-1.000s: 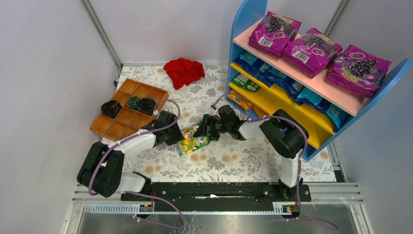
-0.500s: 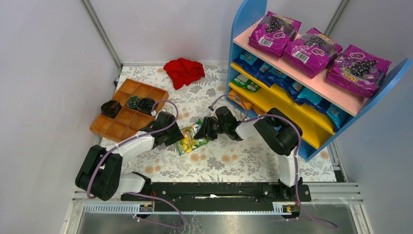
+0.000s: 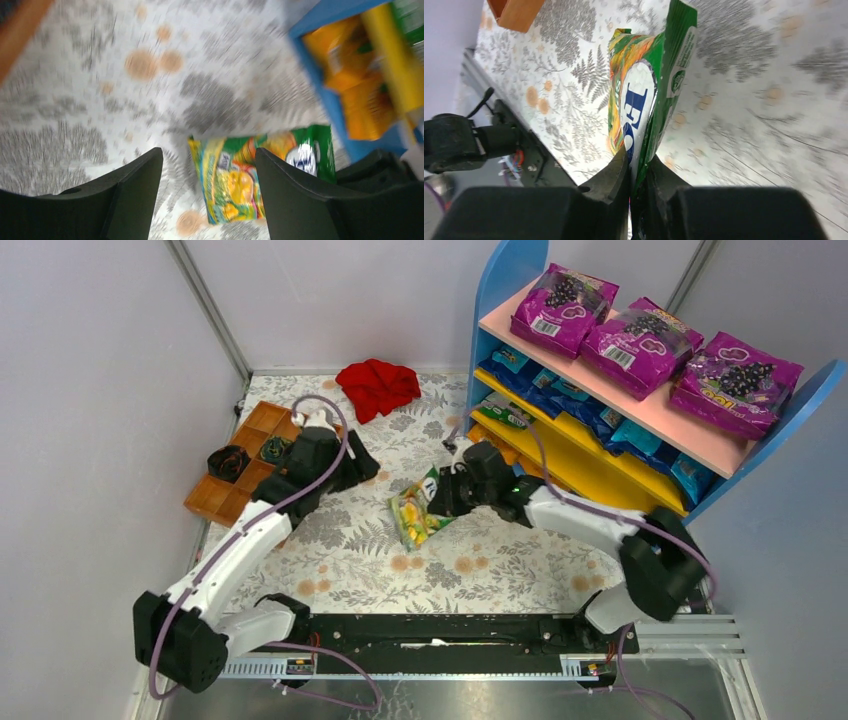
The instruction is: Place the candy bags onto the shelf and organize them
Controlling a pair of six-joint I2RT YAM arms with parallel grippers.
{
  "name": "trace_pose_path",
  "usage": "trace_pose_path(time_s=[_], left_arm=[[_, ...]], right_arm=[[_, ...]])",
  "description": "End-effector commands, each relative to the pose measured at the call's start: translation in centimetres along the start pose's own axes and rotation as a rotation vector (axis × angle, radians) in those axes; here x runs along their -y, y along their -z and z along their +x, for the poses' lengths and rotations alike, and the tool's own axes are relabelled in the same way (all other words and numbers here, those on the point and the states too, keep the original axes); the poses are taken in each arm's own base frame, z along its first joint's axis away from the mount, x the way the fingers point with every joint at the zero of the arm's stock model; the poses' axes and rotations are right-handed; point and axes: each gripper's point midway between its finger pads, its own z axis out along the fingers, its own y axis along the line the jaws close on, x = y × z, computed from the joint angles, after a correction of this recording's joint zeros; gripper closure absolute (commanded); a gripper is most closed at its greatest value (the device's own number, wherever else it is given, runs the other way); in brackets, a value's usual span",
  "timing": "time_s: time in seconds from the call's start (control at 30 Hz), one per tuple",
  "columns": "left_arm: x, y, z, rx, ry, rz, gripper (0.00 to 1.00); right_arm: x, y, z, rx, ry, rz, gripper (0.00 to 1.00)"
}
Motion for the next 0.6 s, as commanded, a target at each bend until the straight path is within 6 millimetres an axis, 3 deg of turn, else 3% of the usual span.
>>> trace_pose_path(time_s=[0.0, 0.13, 0.27, 0.33, 0.43, 0.57], left_arm=[[2.5, 2.8, -6.3, 0.198, -0.09, 0.038, 0.27], [2.9, 2.8, -7.3, 0.237, -0.143, 0.011, 0.27], [2.4, 2.6, -6.4, 0.245, -0.196, -0.014, 0.27], [1.9, 2.5, -5.9, 0.246, -0.218, -0.033, 0.27], [1.9, 2.9, -5.8, 0.258, -0.232, -0.039, 0.27], [2.4, 3.4, -5.8, 0.271, -0.244, -0.029, 0.26]], right_arm=[[3.1, 7.6, -1.8, 0.076, 0.253, 0.293, 0.97], [4.3, 14.2, -4.0, 0.14, 0.403, 0.485, 1.0], [5.0, 19.7, -6.2, 0.163, 0.573, 0.652, 1.0], [4.8, 21.3, -6.5, 0.134, 0.7, 0.664, 1.0], [4.4, 22.2, -5.5, 0.04, 0.924, 0.597, 1.0], [4.9, 25.2, -7.3, 0.086, 1.006, 0.725, 1.0]])
